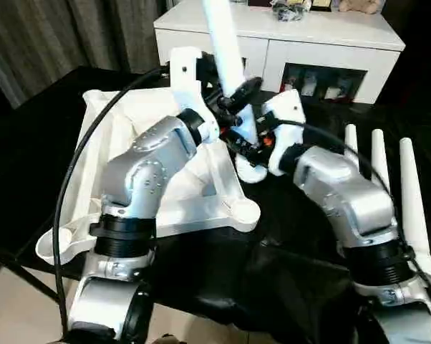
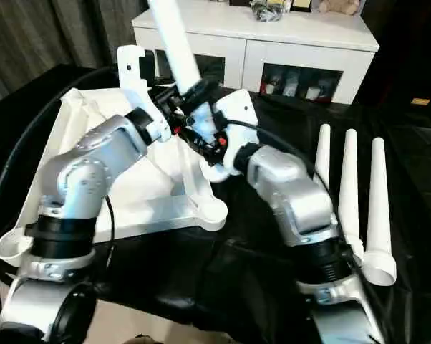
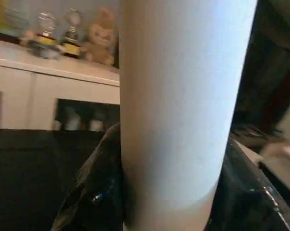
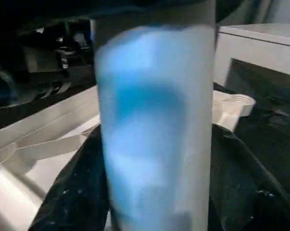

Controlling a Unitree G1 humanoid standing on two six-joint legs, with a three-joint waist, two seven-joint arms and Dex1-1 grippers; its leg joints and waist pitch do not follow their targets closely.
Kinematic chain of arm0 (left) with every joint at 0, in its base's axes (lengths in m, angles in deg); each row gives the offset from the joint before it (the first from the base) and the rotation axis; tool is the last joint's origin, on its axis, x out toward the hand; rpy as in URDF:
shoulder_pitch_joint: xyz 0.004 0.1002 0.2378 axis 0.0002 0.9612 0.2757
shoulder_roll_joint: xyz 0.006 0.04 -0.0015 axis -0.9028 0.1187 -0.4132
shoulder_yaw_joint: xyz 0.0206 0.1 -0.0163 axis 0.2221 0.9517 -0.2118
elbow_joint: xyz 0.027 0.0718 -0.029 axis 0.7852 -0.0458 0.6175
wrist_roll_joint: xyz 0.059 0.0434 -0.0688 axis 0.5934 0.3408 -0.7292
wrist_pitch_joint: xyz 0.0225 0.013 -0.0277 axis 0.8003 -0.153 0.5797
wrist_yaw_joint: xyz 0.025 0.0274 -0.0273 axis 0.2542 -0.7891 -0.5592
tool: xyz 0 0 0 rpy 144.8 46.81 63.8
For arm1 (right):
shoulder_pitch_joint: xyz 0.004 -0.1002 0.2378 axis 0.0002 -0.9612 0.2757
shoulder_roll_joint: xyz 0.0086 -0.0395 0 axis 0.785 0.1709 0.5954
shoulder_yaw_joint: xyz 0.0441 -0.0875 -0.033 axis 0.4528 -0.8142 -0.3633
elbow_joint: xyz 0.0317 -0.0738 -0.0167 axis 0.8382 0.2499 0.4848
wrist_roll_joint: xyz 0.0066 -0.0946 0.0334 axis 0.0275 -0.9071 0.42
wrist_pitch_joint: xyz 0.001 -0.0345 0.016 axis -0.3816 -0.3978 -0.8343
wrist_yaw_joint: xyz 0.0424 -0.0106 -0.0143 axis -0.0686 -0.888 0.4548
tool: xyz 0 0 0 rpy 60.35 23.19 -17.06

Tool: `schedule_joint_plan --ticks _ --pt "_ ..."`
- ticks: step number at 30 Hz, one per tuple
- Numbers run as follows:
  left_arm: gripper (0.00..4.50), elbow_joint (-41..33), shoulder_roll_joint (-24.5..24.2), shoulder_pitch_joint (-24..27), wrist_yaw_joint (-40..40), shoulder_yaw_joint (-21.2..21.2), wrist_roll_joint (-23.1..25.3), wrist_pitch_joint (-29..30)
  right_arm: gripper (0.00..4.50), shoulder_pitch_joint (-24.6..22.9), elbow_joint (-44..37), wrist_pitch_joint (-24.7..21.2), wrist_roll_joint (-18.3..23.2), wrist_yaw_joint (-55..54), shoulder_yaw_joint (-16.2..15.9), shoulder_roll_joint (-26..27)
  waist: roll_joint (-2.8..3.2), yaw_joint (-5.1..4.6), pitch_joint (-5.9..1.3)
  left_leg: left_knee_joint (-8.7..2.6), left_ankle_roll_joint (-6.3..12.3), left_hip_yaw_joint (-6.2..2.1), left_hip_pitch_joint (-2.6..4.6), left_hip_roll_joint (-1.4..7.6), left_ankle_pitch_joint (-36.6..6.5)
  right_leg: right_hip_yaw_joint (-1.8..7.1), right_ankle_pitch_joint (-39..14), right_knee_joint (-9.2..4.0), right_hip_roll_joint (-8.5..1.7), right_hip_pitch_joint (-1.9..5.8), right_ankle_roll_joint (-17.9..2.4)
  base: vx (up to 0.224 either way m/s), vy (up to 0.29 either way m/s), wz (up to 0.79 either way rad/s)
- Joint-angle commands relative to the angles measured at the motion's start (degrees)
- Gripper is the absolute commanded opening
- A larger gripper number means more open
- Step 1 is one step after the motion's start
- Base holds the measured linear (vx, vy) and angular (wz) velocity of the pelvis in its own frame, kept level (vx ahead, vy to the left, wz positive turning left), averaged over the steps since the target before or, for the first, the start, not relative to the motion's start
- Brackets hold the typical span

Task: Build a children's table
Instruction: Pick table leg

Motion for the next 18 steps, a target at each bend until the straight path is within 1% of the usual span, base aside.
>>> schedule_joint_plan --ticks 1,2,4,5,6,7,8,12,14,15,16,17,18 --pt "1.88 -2.13 -1.00 0.27 -3.13 1.70 -1.51 1.77 3.08 0.67 -0.09 -1.52 1.49 2.09 1.99 -1.18 -0.54 0.02 -4.41 -3.97 -0.15 -0.83 1.34 2.17 -6.75 2.54 -1.19 -4.09 -4.08 3.25 -12.22 0.000 0.000 0.00" --pt "1.88 -2.51 -1.45 0.36 -4.23 2.01 -2.09 2.38 3.15 0.78 -0.07 -1.97 2.05 3.07 2.15 -1.74 -0.58 0.01 -4.37 -3.98 -0.11 -0.82 1.33 2.10 -7.08 2.54 -2.12 -4.17 -4.02 3.29 -12.11 0.000 0.000 0.00" --pt "1.88 -3.64 -2.93 0.48 -7.54 2.85 -3.94 4.30 3.32 1.08 0.05 -3.60 3.48 6.23 2.24 -3.76 -0.58 0.07 -4.38 -3.96 -0.13 -0.82 1.32 2.09 -6.91 2.54 -2.37 -4.14 -4.06 3.35 -12.16 0.000 0.000 0.00" --pt "1.88 -4.07 -3.73 0.48 -9.26 3.28 -4.59 4.82 3.36 1.07 -0.13 -4.33 4.27 8.28 2.05 -4.97 -0.66 0.05 -4.39 -3.94 0.08 -0.81 1.26 2.12 -6.52 2.53 -2.03 -4.11 -4.03 3.35 -12.24 0.000 0.000 0.00" --pt "1.88 -4.45 -4.93 0.42 -11.66 3.81 -5.23 5.29 3.38 0.88 -0.49 -5.62 5.57 10.89 1.91 -6.59 -0.51 0.07 -4.40 -3.91 0.12 -0.81 1.29 2.14 -6.50 2.52 -2.00 -4.07 -4.03 3.30 -12.33 0.000 0.000 0.00" --pt "1.88 -4.61 -5.55 0.38 -12.85 4.06 -5.50 5.50 3.38 0.75 -0.68 -6.36 6.24 12.11 1.88 -7.36 -0.56 0.15 -4.44 -3.84 0.34 -0.79 1.29 2.12 -6.39 2.54 -1.77 -4.03 -4.04 3.42 -12.46 0.000 0.000 0.00" --pt "1.88 -4.61 -5.55 0.38 -12.85 4.06 -5.50 5.50 3.38 0.75 -0.68 -6.36 6.24 12.11 1.88 -7.36 -0.61 0.12 -4.39 -3.86 0.40 -0.78 1.18 2.10 -6.21 2.56 -1.55 -4.03 -4.05 3.42 -12.53 0.000 0.000 0.00" --pt "1.88 -3.47 -7.64 -0.25 -16.08 4.26 -5.03 5.32 3.38 -0.28 -0.63 -6.77 6.84 16.75 0.95 -10.71 -0.58 0.15 -4.45 -3.75 0.67 -0.75 1.25 2.15 -5.80 2.53 -1.36 -4.01 -4.06 3.36 -12.86 0.000 0.000 0.00" --pt "1.88 -3.00 -8.18 -0.58 -17.33 3.97 -5.71 5.42 3.38 -0.76 -0.61 -7.41 7.37 18.29 0.54 -11.75 -0.66 0.14 -4.44 -3.76 0.67 -0.74 1.24 2.14 -6.01 2.50 -1.77 -4.07 -4.09 3.41 -13.05 0.000 0.000 0.00" --pt "1.88 -3.07 -8.24 -0.59 -17.56 3.94 -5.88 5.45 3.20 -0.79 -0.59 -7.59 7.51 18.36 0.55 -11.80 -0.63 0.16 -4.43 -3.79 0.72 -0.76 1.24 2.18 -5.93 2.51 -1.80 -4.05 -4.11 3.39 -13.15 0.000 0.000 0.00" --pt "1.88 -3.21 -8.37 -0.62 -18.08 3.87 -6.26 5.52 3.20 -0.84 -0.55 -8.00 7.82 18.49 0.58 -11.90 -0.63 0.13 -4.41 -3.81 0.74 -0.77 1.25 2.18 -5.96 2.50 -1.94 -4.08 -4.12 3.38 -13.23 0.000 0.000 0.00" --pt "1.88 -3.43 -8.42 -0.65 -18.41 3.75 -6.77 5.76 3.01 -0.89 -0.48 -8.63 8.35 18.42 0.81 -11.81 -0.62 0.14 -4.47 -3.78 0.80 -0.79 1.28 2.20 -5.62 2.50 -1.53 -3.97 -4.11 3.38 -13.44 0.000 0.000 0.00" --pt "1.88 -3.55 -8.43 -0.66 -18.56 3.71 -7.08 5.89 2.92 -0.90 -0.39 -8.87 8.67 18.37 0.99 -11.68 -0.59 0.17 -4.48 -3.78 0.80 -0.79 1.33 2.20 -5.71 2.47 -1.58 -3.98 -4.10 3.34 -13.55 0.000 0.000 0.00"
